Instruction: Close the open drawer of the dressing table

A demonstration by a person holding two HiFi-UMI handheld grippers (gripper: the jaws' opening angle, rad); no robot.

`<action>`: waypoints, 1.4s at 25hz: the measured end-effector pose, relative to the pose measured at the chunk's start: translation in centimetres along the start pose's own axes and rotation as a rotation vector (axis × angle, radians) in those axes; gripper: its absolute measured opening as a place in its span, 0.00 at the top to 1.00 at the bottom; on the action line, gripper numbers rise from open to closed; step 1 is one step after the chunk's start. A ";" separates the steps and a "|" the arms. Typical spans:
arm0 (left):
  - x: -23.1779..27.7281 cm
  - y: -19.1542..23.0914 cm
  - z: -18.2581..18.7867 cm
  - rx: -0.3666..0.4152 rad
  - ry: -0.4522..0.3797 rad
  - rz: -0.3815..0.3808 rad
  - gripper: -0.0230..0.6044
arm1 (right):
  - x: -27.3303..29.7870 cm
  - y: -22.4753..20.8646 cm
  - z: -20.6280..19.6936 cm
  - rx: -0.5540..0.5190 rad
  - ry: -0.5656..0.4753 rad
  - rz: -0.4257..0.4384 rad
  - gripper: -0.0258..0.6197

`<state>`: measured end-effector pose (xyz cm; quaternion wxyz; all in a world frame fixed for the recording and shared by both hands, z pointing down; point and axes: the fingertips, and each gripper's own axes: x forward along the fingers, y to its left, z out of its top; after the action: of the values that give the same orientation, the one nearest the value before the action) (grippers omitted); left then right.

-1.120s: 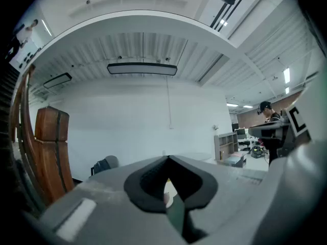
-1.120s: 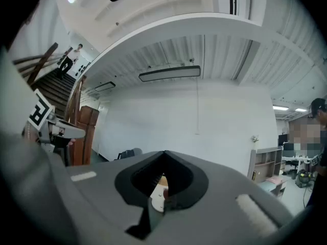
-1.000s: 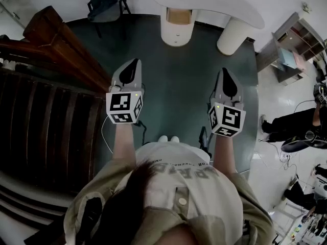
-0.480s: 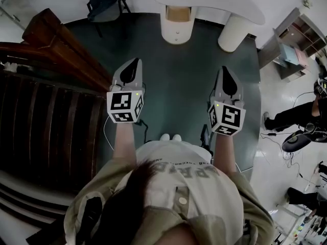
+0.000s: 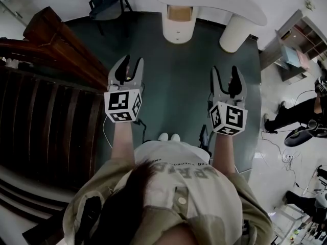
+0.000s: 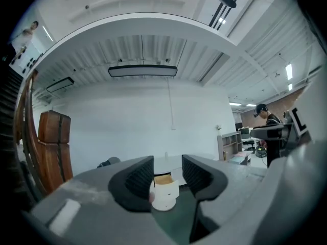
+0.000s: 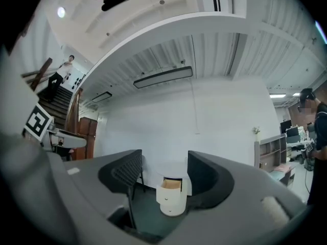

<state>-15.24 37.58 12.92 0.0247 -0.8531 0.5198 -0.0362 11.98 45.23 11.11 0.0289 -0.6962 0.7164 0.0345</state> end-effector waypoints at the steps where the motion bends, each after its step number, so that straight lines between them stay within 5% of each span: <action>1: 0.1 -0.2 0.0 -0.005 0.003 -0.001 0.64 | 0.0 -0.2 0.0 0.002 -0.001 0.002 0.52; 15: 0.4 -0.5 -2.4 -0.016 0.099 0.048 0.60 | 1.2 -2.0 -2.3 0.041 0.048 0.037 0.52; 25: 4.1 3.8 -5.3 -0.028 0.134 0.026 0.60 | 5.4 0.3 -5.2 0.037 0.097 0.015 0.52; 35: 11.4 9.3 -3.7 -0.031 0.082 -0.014 0.60 | 13.4 2.0 -4.0 0.006 0.063 -0.026 0.52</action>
<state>-18.60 23.21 16.31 -0.0104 -0.8549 0.5149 -0.0632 9.58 31.63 13.96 0.0088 -0.7060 0.7081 0.0099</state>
